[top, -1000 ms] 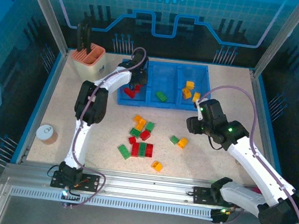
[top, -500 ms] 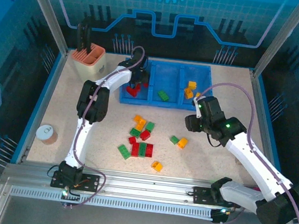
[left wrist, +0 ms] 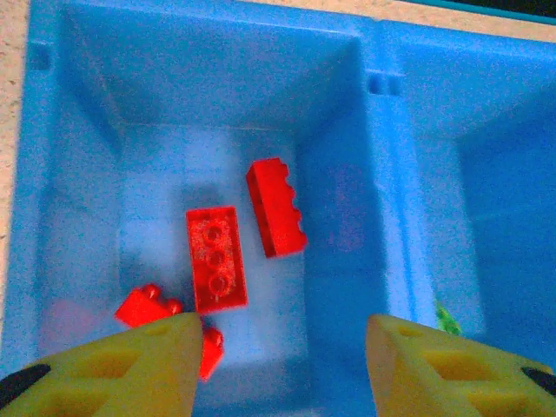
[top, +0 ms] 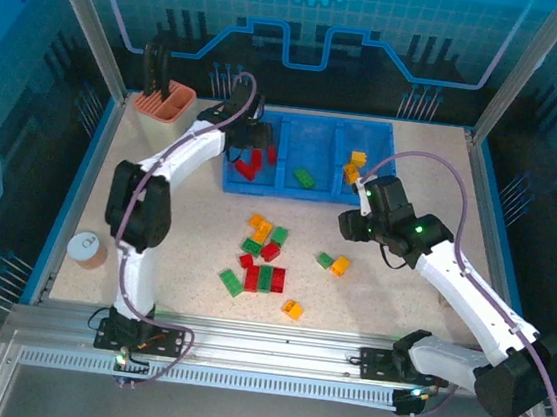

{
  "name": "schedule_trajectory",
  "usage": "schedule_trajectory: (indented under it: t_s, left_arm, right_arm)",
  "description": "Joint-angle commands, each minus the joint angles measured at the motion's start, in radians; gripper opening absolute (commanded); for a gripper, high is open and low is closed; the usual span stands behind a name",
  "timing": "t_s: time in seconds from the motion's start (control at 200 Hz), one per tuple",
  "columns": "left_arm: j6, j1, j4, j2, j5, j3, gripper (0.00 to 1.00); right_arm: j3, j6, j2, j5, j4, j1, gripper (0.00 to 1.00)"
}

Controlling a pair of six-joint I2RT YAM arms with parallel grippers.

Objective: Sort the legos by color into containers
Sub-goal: Pick up the lego from the center of the table.

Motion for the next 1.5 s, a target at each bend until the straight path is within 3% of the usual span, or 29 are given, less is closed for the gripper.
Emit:
schedule_trajectory:
  t_s: [0.0,0.18,0.33,0.65,1.491]
  left_arm:
    - [0.083,-0.052,-0.059,-0.106,-0.009,-0.123,0.54]
    - [0.202,-0.164,-0.086,-0.243,0.007,-0.32,0.57]
    - [0.207,-0.259,-0.07,-0.303,0.047,-0.446,0.58]
    - [0.202,-0.444,-0.072,-0.223,0.03,-0.503,0.59]
    - [0.159,-0.469,-0.083,-0.108,-0.05,-0.54,0.58]
  right_arm:
    - [0.002,-0.004,0.0,-0.025,0.029,-0.011,0.55]
    - [0.015,-0.027,-0.006,-0.015,0.019,-0.012,0.56]
    - [0.024,-0.035,-0.016,-0.001,0.001,-0.012,0.56]
    - [0.017,-0.024,-0.024,0.001,-0.017,-0.012,0.57]
    - [-0.008,-0.018,0.023,-0.007,0.0,-0.015,0.59]
